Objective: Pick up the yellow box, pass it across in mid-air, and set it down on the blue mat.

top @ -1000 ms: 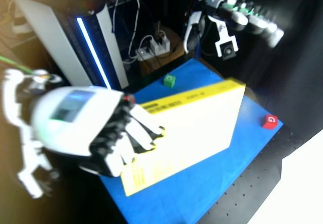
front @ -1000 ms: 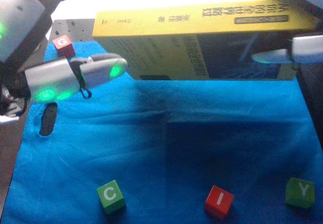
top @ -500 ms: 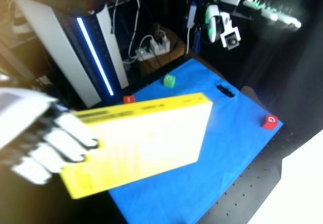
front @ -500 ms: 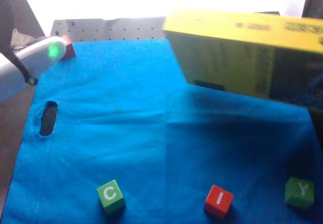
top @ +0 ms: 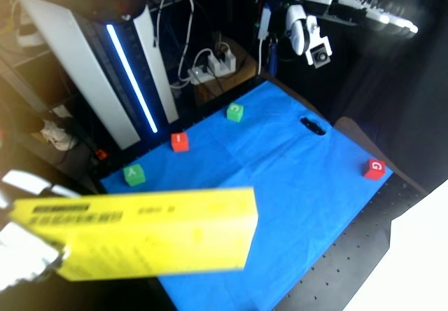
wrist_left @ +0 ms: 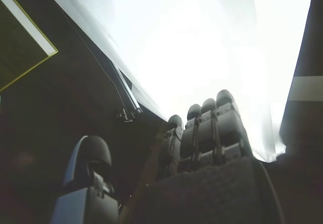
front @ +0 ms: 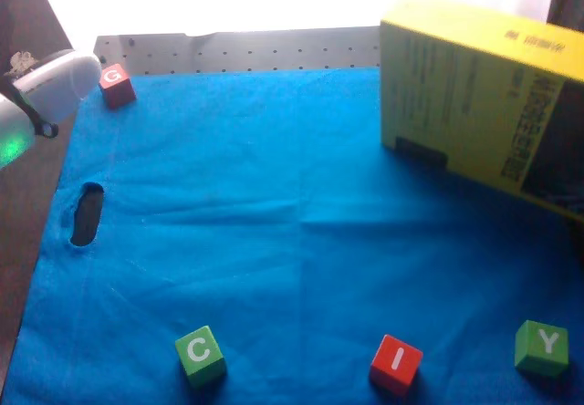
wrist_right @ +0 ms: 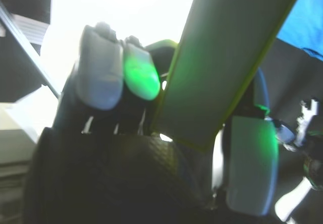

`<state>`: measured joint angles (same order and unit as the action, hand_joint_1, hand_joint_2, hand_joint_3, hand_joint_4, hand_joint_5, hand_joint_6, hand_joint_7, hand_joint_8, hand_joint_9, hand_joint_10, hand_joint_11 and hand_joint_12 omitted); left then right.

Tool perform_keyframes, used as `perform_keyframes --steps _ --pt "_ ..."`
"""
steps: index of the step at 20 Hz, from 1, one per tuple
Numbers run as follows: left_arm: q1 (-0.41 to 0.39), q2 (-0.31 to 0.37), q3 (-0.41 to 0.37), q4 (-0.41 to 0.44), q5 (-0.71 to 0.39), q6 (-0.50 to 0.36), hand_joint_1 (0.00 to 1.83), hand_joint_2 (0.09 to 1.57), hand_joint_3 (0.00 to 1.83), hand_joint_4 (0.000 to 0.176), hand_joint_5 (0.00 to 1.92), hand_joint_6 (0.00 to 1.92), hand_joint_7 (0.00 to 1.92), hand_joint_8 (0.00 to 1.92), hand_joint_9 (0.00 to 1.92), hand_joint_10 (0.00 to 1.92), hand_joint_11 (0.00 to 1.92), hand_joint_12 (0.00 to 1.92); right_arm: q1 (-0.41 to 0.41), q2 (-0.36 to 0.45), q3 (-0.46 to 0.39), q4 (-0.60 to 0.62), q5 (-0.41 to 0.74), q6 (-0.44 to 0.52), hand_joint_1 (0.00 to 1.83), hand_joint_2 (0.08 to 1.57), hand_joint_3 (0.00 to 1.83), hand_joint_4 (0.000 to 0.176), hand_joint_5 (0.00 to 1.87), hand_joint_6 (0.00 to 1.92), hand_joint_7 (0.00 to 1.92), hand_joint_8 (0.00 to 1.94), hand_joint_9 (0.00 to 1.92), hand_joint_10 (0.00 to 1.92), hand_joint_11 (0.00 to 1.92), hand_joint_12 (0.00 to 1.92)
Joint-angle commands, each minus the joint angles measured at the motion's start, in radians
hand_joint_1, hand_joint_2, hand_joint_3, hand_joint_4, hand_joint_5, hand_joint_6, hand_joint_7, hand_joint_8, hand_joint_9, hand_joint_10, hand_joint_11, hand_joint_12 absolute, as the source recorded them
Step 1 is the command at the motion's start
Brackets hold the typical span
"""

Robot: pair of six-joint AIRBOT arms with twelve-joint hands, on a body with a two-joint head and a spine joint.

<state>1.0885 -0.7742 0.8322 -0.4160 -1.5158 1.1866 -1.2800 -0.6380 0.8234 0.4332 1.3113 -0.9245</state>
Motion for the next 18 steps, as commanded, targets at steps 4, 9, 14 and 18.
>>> perform_keyframes --steps 4,9,14,18 --pt "-0.01 -0.012 0.005 0.011 -0.123 -0.001 0.33 1.22 0.0 0.122 0.0 0.0 0.0 0.0 0.0 0.0 0.0 0.0 0.032 -0.006 0.016 -0.029 0.139 0.01 1.59 1.17 0.0 0.0 1.17 1.92 1.37 1.94 1.46 1.92 1.54 1.92" --pt "-0.012 -0.021 0.008 0.008 -0.121 -0.001 0.32 1.23 0.0 0.11 0.0 0.0 0.0 0.0 0.0 0.0 0.0 0.0 0.139 -0.048 0.059 -0.098 0.057 0.01 1.53 1.19 0.0 0.0 1.14 1.92 1.34 1.94 1.46 1.92 1.54 1.92" --pt "-0.011 -0.019 0.005 0.004 -0.131 -0.002 0.35 1.24 0.0 0.104 0.0 0.0 0.0 0.0 0.0 0.0 0.0 0.0 0.273 -0.123 0.12 -0.161 -0.118 0.009 1.48 1.2 0.0 0.0 1.11 1.92 1.32 1.94 1.44 1.92 1.54 1.92" --pt "-0.009 -0.019 0.005 0.001 -0.138 -0.002 0.36 1.25 0.01 0.104 0.0 0.0 0.0 0.0 0.0 0.0 0.0 0.0 0.273 -0.127 0.126 -0.161 -0.158 0.009 1.51 1.19 0.0 0.0 1.15 1.92 1.32 1.94 1.4 1.92 1.49 1.92"
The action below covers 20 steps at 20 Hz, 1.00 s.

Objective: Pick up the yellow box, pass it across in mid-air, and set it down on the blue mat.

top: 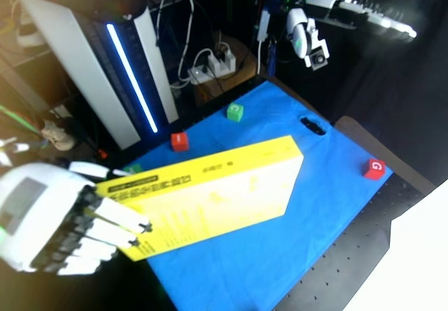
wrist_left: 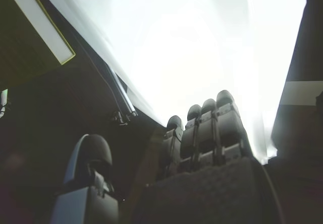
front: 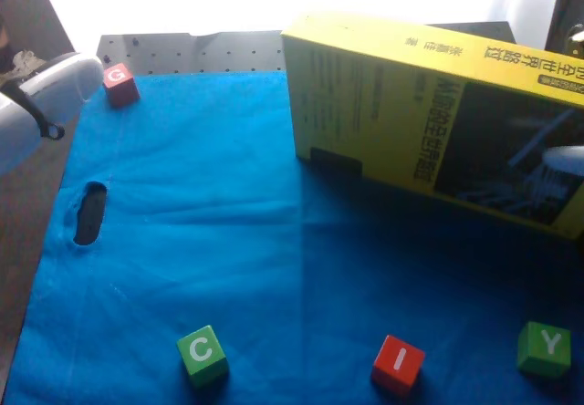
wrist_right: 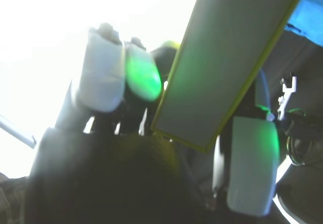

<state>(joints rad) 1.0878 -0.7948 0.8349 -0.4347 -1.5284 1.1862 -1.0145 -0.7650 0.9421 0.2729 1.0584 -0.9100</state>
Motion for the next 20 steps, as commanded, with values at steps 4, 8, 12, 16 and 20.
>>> perform_keyframes --steps 4,8,12,16,20 --pt "-0.009 0.001 0.002 0.02 -0.126 -0.002 0.33 1.24 0.0 0.12 0.0 0.0 0.0 0.0 0.0 0.0 0.0 0.0 0.008 -0.006 0.012 0.0 0.066 -0.005 0.91 1.36 0.01 0.0 0.53 1.67 0.52 1.39 0.66 1.75 0.78 1.92" --pt "-0.009 0.0 0.002 0.02 -0.126 -0.002 0.35 1.24 0.0 0.124 0.0 0.0 0.0 0.0 0.0 0.0 0.0 0.0 0.008 -0.006 0.012 -0.001 0.065 -0.005 0.33 1.18 0.0 0.071 0.0 0.01 0.0 0.01 0.0 0.03 0.0 0.65" --pt "-0.008 0.0 0.002 0.02 -0.126 -0.002 0.36 1.24 0.0 0.114 0.0 0.0 0.0 0.0 0.0 0.0 0.0 0.0 0.008 -0.005 0.012 -0.001 0.065 -0.005 0.37 1.21 0.0 0.073 0.0 0.0 0.0 0.0 0.0 0.0 0.0 0.07" --pt "-0.007 0.0 0.002 0.02 -0.127 -0.002 0.37 1.25 0.0 0.108 0.0 0.0 0.0 0.0 0.0 0.0 0.0 0.0 0.009 0.014 0.004 -0.003 0.124 -0.005 0.33 1.18 0.0 0.108 0.0 0.0 0.0 0.0 0.0 0.0 0.0 0.0" --pt "-0.007 0.0 0.002 0.02 -0.129 -0.002 0.37 1.24 0.0 0.112 0.0 0.0 0.0 0.0 0.0 0.0 0.0 0.0 0.008 0.07 -0.026 -0.019 0.229 -0.005 0.34 1.14 0.0 0.132 0.0 0.0 0.0 0.0 0.0 0.0 0.07 0.04"
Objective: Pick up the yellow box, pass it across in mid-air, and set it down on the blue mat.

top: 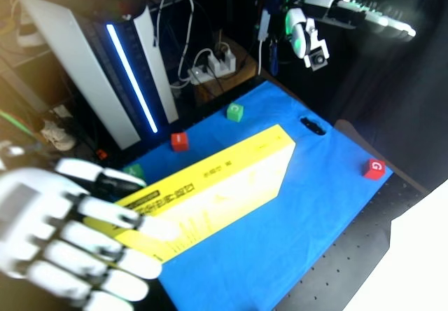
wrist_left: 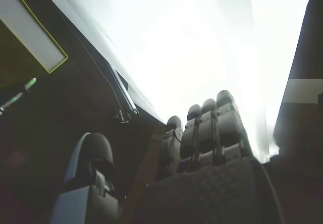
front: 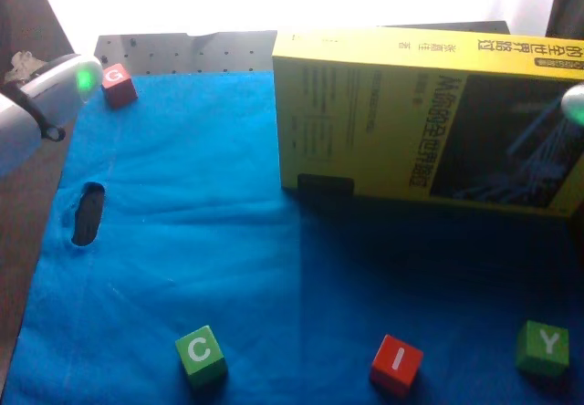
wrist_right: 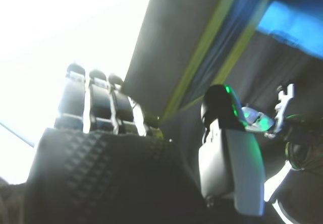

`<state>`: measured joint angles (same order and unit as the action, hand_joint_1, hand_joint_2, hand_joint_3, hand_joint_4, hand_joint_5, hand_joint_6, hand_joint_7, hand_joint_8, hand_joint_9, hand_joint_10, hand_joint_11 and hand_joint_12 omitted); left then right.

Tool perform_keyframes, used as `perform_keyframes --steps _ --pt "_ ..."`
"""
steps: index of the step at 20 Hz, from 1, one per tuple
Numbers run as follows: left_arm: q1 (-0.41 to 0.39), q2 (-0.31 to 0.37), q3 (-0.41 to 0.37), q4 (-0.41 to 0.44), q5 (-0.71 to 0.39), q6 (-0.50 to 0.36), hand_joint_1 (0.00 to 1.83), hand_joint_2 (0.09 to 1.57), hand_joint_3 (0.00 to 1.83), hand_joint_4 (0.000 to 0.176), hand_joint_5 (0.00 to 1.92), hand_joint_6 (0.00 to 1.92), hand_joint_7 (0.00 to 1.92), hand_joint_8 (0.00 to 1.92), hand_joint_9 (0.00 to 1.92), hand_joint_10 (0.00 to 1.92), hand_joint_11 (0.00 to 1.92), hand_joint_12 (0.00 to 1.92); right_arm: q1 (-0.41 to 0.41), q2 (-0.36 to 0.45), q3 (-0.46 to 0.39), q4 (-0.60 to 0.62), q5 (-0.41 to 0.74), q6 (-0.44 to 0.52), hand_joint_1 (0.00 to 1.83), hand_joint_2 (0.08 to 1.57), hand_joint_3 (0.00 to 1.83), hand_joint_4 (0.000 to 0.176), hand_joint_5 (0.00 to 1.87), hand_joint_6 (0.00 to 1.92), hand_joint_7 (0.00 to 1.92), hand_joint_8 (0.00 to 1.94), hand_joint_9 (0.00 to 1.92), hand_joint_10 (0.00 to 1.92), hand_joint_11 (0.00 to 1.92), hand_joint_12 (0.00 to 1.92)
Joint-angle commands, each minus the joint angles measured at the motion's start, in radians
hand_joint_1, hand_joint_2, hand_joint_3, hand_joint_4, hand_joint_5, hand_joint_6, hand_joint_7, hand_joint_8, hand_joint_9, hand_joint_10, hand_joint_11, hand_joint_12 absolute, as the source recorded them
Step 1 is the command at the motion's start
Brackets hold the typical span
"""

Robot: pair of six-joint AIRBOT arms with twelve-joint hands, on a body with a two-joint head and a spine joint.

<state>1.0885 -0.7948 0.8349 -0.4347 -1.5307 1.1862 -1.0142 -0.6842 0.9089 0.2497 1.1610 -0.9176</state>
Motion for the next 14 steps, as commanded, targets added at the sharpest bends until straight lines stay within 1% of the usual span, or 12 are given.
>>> perform_keyframes --steps 1,2,3,4,5,6,8,10,11,12,13,14 --pt "-0.008 0.001 0.002 0.019 -0.129 -0.002 0.37 1.24 0.0 0.113 0.0 0.0 0.0 0.0 0.0 0.0 0.0 0.0 0.008 0.01 -0.006 -0.002 0.166 0.002 0.37 1.13 0.01 0.104 0.0 0.0 0.0 0.0 0.0 0.0 0.01 0.32" --pt "-0.007 0.001 0.001 0.019 -0.131 -0.002 0.36 1.24 0.0 0.117 0.0 0.0 0.0 0.0 0.0 0.0 0.0 0.0 0.008 0.015 -0.01 -0.002 0.175 0.002 0.38 1.15 0.01 0.097 0.0 0.0 0.0 0.0 0.0 0.0 0.0 0.48" --pt "-0.006 0.001 0.001 0.019 -0.132 -0.002 0.37 1.25 0.0 0.122 0.0 0.0 0.0 0.0 0.0 0.0 0.0 0.0 0.007 0.023 -0.017 -0.004 0.198 0.001 0.34 1.14 0.0 0.111 0.0 0.0 0.0 0.0 0.0 0.0 0.0 0.59" --pt "-0.006 0.001 0.001 0.019 -0.133 -0.002 0.38 1.25 0.0 0.122 0.0 0.0 0.0 0.0 0.0 0.0 0.0 0.0 0.006 0.028 -0.022 -0.006 0.211 0.001 0.31 1.12 0.0 0.121 0.0 0.0 0.0 0.0 0.0 0.0 0.0 0.43" --pt "-0.005 0.001 0.001 0.019 -0.133 -0.002 0.38 1.25 0.0 0.112 0.0 0.0 0.0 0.0 0.0 0.0 0.0 0.0 0.004 0.033 -0.028 -0.007 0.222 0.0 0.32 1.13 0.0 0.125 0.0 0.0 0.0 0.0 0.0 0.0 0.0 0.15" --pt "-0.005 0.002 0.001 0.019 -0.134 -0.002 0.38 1.25 0.0 0.101 0.0 0.0 0.0 0.0 0.0 0.0 0.0 0.0 0.003 0.038 -0.031 -0.008 0.229 -0.003 0.33 1.14 0.0 0.121 0.0 0.0 0.0 0.0 0.0 0.0 0.0 0.05" --pt "-0.005 0.003 0.0 0.019 -0.138 -0.002 0.42 1.25 0.0 0.118 0.0 0.0 0.0 0.0 0.0 0.0 0.0 0.0 0.0 0.046 -0.038 -0.008 0.242 -0.008 0.36 1.14 0.0 0.127 0.0 0.0 0.0 0.0 0.0 0.0 0.0 0.03" --pt "-0.002 0.008 -0.002 0.021 -0.147 -0.002 0.46 1.26 0.0 0.126 0.0 0.0 0.0 0.0 0.0 0.0 0.0 0.0 -0.007 0.058 -0.051 -0.008 0.262 -0.022 0.39 1.17 0.01 0.115 0.0 0.0 0.0 0.0 0.0 0.0 0.0 0.04" --pt "0.0 0.012 -0.005 0.022 -0.155 -0.002 0.46 1.27 0.01 0.122 0.0 0.0 0.0 0.0 0.0 0.0 0.0 0.0 -0.011 0.065 -0.058 -0.008 0.273 -0.028 0.4 1.18 0.01 0.119 0.0 0.0 0.0 0.0 0.0 0.0 0.0 0.01" --pt "0.007 0.019 -0.009 0.022 -0.17 -0.001 0.46 1.27 0.01 0.145 0.0 0.0 0.0 0.0 0.0 0.0 0.0 0.0 -0.016 0.076 -0.066 -0.008 0.286 -0.038 0.4 1.18 0.01 0.139 0.0 0.0 0.0 0.0 0.0 0.0 0.0 0.0" --pt "0.009 0.022 -0.01 0.022 -0.173 -0.001 0.46 1.26 0.0 0.17 0.0 0.0 0.0 0.0 0.0 0.0 0.0 0.0 -0.018 0.083 -0.073 -0.008 0.293 -0.048 0.39 1.18 0.01 0.141 0.0 0.0 0.0 0.0 0.0 0.0 0.0 0.0" --pt "0.012 0.024 -0.011 0.022 -0.179 -0.001 0.45 1.25 0.0 0.175 0.0 0.0 0.0 0.0 0.0 0.0 0.0 0.0 -0.019 0.087 -0.077 -0.007 0.297 -0.055 0.37 1.18 0.01 0.117 0.0 0.0 0.0 0.0 0.0 0.0 0.0 0.0"
